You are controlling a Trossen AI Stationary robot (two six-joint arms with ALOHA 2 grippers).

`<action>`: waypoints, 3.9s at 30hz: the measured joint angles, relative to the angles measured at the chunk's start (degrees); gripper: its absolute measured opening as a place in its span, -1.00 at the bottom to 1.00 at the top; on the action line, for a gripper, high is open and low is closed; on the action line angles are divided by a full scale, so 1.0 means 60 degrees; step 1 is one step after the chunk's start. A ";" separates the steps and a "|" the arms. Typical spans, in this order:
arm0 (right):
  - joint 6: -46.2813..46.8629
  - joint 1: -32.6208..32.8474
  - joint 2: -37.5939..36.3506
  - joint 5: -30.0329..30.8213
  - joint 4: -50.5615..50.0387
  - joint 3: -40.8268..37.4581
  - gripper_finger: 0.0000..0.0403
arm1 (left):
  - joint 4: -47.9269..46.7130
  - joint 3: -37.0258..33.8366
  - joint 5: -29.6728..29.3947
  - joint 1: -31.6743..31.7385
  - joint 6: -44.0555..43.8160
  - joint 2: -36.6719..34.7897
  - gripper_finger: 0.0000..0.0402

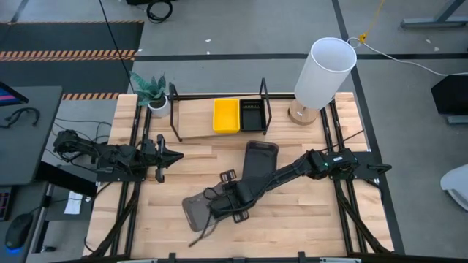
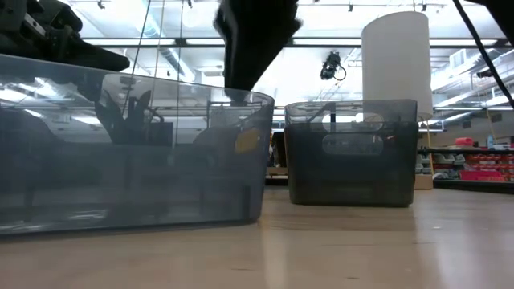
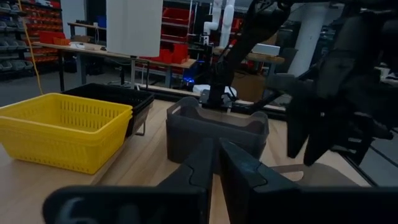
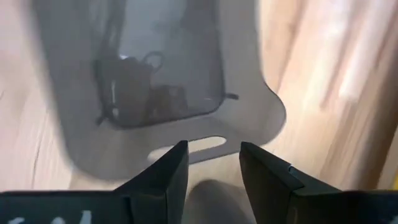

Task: Stack baskets on shelf by color
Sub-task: Stack the black transparent bin on the black transparent bin

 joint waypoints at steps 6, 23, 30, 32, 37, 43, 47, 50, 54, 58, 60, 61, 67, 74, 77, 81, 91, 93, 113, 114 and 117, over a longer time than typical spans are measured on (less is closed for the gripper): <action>-0.3661 0.0316 -0.0120 -0.0287 -0.0224 0.0000 -0.26 | 0.0000 -0.0002 0.0001 0.0001 0.0000 0.0000 -0.83; -0.9103 0.0873 -0.0058 0.1253 -0.0282 -0.0594 -0.26 | 0.0000 0.0000 0.0001 0.0000 0.0000 0.0000 -0.83; -1.0394 0.0848 -0.0066 0.1205 0.0235 -0.0789 -0.26 | 0.0000 -0.0002 0.0000 0.0001 0.0000 0.0000 -0.86; -1.0471 0.0835 -0.0062 0.1208 0.0171 -0.1015 -0.26 | 0.0002 -0.0001 0.0001 -0.0001 0.0000 0.0000 -0.85; -1.0962 0.0778 -0.0062 0.1215 0.0487 -0.1626 -0.26 | 0.0004 -0.0002 0.0001 0.0000 0.0000 0.0000 -0.82; -1.1739 0.0780 -0.0047 0.1205 0.1830 -0.2205 -0.34 | 0.0004 0.0000 0.0000 0.0000 0.0000 0.0000 -0.85; -1.1831 0.0776 -0.0051 0.1197 0.2213 -0.2452 -0.44 | 0.0004 0.0000 0.0001 0.0001 0.0000 0.0000 -0.86; -1.1739 0.0726 -0.0052 0.0983 0.2396 -0.2613 -0.56 | 0.0004 0.0000 -0.0002 -0.0001 0.0000 0.0000 -0.84; -1.1639 0.0683 -0.0055 0.0738 0.2796 -0.2764 -0.75 | 0.0004 0.0000 0.0001 -0.0001 0.0000 0.0000 -0.82; -1.1569 0.0691 -0.0055 0.0713 0.2869 -0.2779 -0.95 | 0.0004 0.0000 0.0000 0.0000 -0.0001 0.0000 -0.84; -1.1238 0.0683 -0.0055 0.0741 0.2852 -0.2759 -0.95 | 0.0004 0.0000 -0.0002 0.0002 0.0000 0.0000 -0.85; -1.1029 0.0680 -0.0044 0.0738 0.2800 -0.2681 -0.94 | 0.0004 0.0000 0.0001 0.0002 0.0000 0.0000 -0.86; -0.9827 0.0806 -0.0058 0.0730 0.2578 -0.1747 -0.97 | 0.0004 -0.0003 0.0001 0.0000 0.0000 0.0000 -0.84; -0.9586 0.1144 -0.0080 0.1259 0.2349 -0.0466 -0.98 | 0.0004 0.0000 0.0001 0.0002 0.0000 -0.0003 -0.83; -0.9537 0.1299 -0.0091 0.1667 0.2423 0.0009 -0.99 | 0.0004 -0.0004 0.0001 0.0001 -0.0002 0.0000 -0.85; -0.9441 0.1458 -0.0410 0.2302 0.2760 -0.0033 -0.99 | 0.0007 0.0000 -0.0002 -0.0001 0.0000 -0.0004 -0.86; -0.5885 0.1403 -0.1511 0.2502 0.1831 -0.0015 -0.99 | 0.0005 -0.0002 0.0001 0.0001 0.0000 -0.0004 -0.83; -0.4670 0.1350 -0.1701 0.2502 0.1308 -0.0015 -0.99 | 0.0005 0.0000 0.0001 0.0001 0.0000 -0.0004 -0.85; 0.4104 0.0407 -0.1789 -0.0016 -0.2324 -0.0343 -0.98 | 0.0004 0.0000 0.0001 0.0000 -0.0001 -0.0002 -0.86; 0.4221 0.0333 -0.1789 -0.0135 -0.2313 -0.0430 -0.98 | 0.0004 -0.0004 0.0001 -0.0001 0.0000 -0.0004 -0.86; 0.4343 0.0146 -0.1789 -0.0232 -0.2329 -0.0570 -0.98 | 0.0004 -0.0001 0.0000 0.0002 0.0000 -0.0004 -0.85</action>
